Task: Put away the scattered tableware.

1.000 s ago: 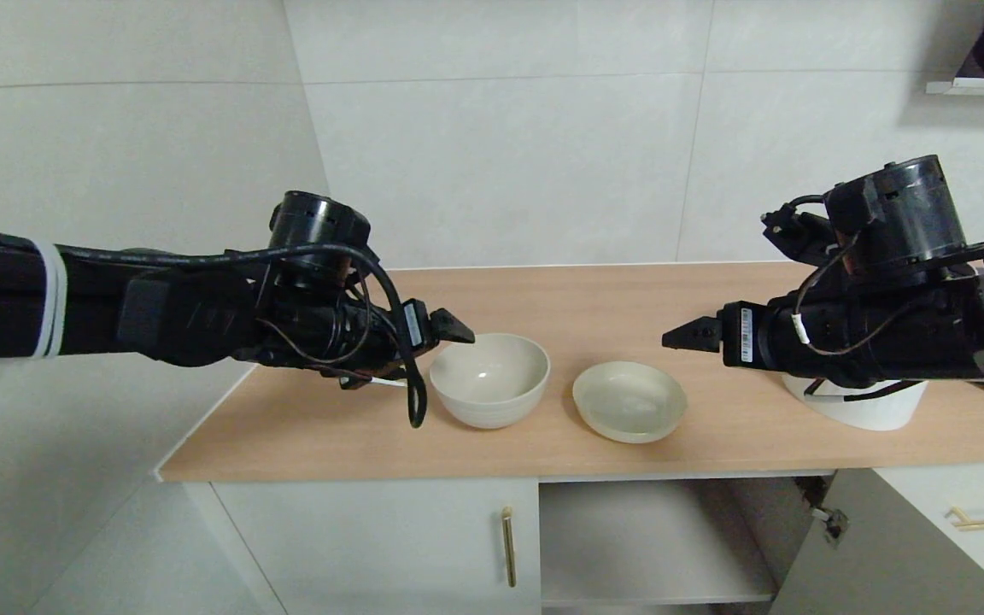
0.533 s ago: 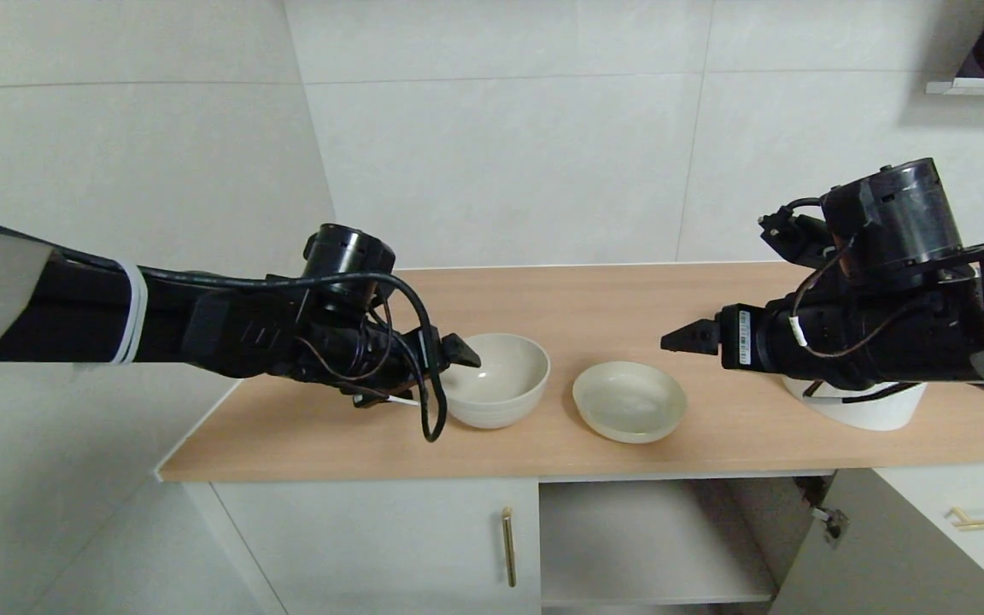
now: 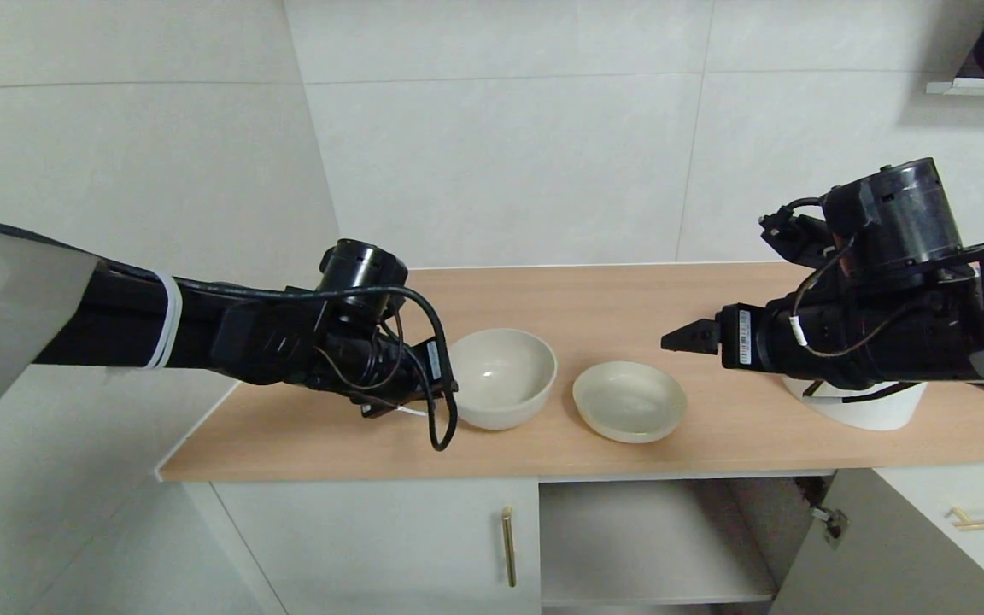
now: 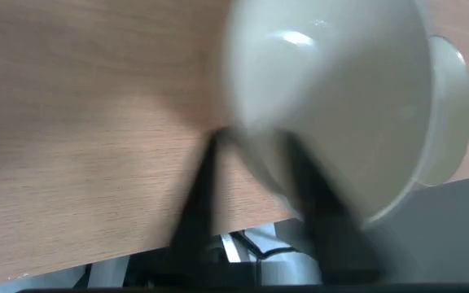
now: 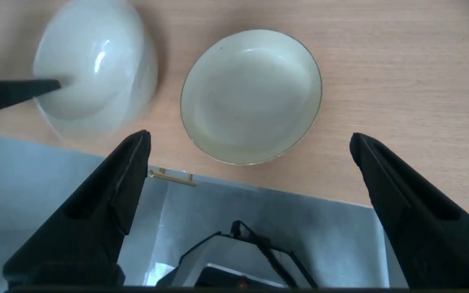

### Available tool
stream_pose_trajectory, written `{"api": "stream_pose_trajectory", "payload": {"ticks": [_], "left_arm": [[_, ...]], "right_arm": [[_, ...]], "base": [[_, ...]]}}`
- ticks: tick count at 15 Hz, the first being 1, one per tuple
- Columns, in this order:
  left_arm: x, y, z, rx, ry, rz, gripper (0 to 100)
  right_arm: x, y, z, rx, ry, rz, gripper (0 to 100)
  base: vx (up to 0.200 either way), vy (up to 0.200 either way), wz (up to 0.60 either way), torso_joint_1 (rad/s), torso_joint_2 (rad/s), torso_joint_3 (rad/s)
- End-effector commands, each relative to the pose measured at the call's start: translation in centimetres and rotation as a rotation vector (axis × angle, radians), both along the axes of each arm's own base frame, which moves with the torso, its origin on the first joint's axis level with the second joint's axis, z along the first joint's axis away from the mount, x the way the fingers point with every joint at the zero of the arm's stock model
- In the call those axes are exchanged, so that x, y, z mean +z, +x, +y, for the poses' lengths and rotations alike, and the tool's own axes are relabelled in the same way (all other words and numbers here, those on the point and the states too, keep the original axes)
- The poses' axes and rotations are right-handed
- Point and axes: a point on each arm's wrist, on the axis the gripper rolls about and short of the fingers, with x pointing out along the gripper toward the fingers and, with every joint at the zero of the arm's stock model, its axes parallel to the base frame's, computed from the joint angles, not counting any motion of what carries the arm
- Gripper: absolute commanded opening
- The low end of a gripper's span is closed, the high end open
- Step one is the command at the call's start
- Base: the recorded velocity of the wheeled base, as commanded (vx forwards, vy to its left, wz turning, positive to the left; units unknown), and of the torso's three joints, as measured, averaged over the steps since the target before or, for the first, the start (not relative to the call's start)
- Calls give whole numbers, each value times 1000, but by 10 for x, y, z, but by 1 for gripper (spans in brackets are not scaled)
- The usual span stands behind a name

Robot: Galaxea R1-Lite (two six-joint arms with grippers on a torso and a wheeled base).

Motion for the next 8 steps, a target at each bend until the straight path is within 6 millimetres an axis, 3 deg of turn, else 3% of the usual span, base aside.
{"api": "stream_pose_trajectory", "payload": {"ticks": [1, 5, 8], "left_arm": [[-1, 0, 0, 0, 0, 1, 0], [5, -2, 1, 0, -4, -10, 0], [15, -9, 3, -4, -13, -31, 0]], "right_arm": [[1, -1, -1, 0, 2, -4, 100], [-4, 5, 2, -8, -11, 11, 100], [-33, 34, 13, -107, -101, 55, 100]], "base": [[0, 0, 0, 0, 0, 0], [0, 0, 0, 0, 0, 0], [0, 0, 0, 0, 0, 0]]}}
